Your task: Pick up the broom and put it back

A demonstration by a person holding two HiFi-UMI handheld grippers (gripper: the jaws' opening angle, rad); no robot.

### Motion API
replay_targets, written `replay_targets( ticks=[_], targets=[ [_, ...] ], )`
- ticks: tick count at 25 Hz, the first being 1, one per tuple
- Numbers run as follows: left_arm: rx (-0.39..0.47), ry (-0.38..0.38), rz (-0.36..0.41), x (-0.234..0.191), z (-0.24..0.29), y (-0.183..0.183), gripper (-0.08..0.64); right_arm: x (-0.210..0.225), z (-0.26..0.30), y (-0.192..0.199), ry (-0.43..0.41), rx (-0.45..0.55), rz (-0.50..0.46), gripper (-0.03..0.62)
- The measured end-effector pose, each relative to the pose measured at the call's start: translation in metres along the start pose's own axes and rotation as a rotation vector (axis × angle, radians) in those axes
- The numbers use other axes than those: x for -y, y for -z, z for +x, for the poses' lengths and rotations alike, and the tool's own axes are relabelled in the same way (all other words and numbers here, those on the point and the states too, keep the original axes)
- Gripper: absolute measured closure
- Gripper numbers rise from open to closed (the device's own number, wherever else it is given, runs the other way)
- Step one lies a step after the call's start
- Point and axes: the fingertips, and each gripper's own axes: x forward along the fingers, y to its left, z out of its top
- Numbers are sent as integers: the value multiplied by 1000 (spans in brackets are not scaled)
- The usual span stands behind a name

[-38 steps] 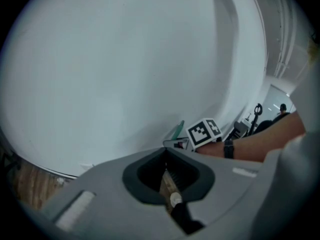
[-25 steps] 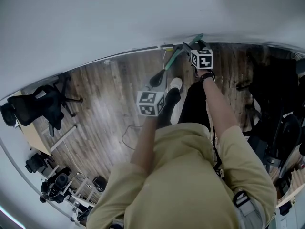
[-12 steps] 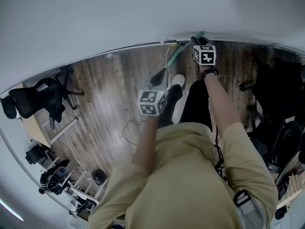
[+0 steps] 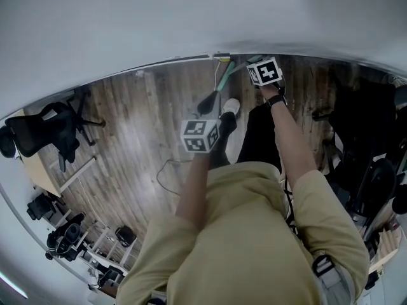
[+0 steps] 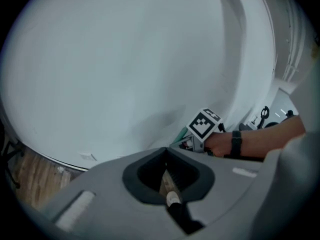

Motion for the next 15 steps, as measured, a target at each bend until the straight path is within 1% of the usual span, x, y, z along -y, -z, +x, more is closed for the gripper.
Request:
replay_targets(
  ticks=[3, 8, 15],
  targets=[
    [9, 8, -11, -1, 0, -4, 558, -6, -11, 18, 3, -47, 5, 494],
    [10, 40, -10, 1, 2, -7, 558, -15, -33, 55, 12, -74, 51, 494],
    [-3, 70, 3, -3, 6, -5, 558, -24, -56, 98, 45, -137, 61, 493]
  ],
)
